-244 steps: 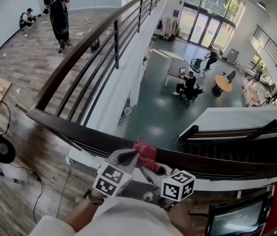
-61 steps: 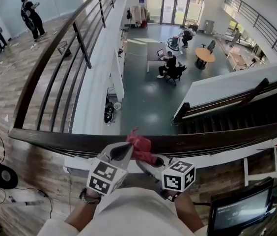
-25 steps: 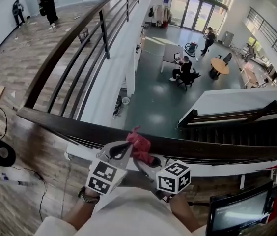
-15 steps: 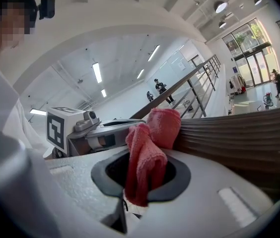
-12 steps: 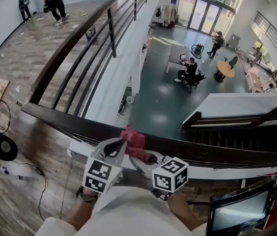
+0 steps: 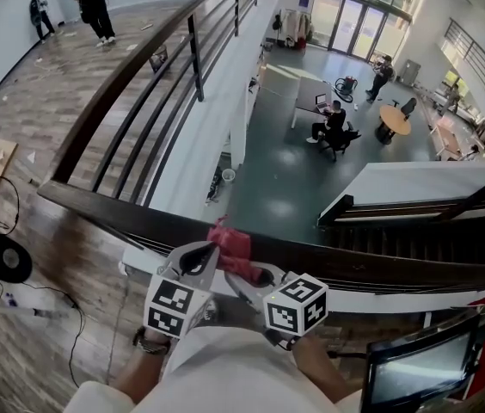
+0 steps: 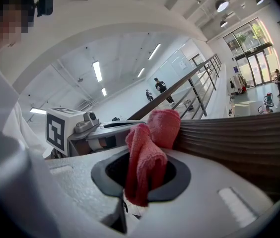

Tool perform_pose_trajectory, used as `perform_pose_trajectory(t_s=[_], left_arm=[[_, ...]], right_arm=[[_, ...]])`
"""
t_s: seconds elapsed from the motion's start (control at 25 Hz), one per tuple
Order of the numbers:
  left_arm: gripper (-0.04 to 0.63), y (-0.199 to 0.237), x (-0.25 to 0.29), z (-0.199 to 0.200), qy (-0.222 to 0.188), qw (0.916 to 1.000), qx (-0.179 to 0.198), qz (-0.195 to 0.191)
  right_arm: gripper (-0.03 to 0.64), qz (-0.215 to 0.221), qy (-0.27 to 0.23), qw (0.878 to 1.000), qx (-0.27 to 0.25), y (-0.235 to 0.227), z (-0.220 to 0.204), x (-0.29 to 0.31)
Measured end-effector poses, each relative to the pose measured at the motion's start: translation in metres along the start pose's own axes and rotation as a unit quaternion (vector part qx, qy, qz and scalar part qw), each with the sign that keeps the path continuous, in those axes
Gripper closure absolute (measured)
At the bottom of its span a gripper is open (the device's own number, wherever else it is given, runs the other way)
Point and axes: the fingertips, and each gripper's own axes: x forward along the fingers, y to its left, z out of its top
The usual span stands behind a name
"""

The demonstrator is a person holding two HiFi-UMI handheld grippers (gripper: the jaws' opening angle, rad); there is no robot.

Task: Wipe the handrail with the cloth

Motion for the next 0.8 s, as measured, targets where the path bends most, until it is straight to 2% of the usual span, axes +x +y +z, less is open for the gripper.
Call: perform_pose_trajectory(t_s=[0.56, 0.8], left_arm=[[0.591, -0.024, 0.013, 0.002, 0.013, 0.9996, 0.01, -0.023], [0.592, -0.041, 0.021, 0.007, 0.01, 0.9991, 0.035, -0.024]], right_arm=[[0.555, -0.01, -0.015, 1.0, 0.017, -0.013, -0.001, -0.023], [0.555, -0.014, -0.024, 0.999, 0.028, -0.02, -0.003, -0.041]])
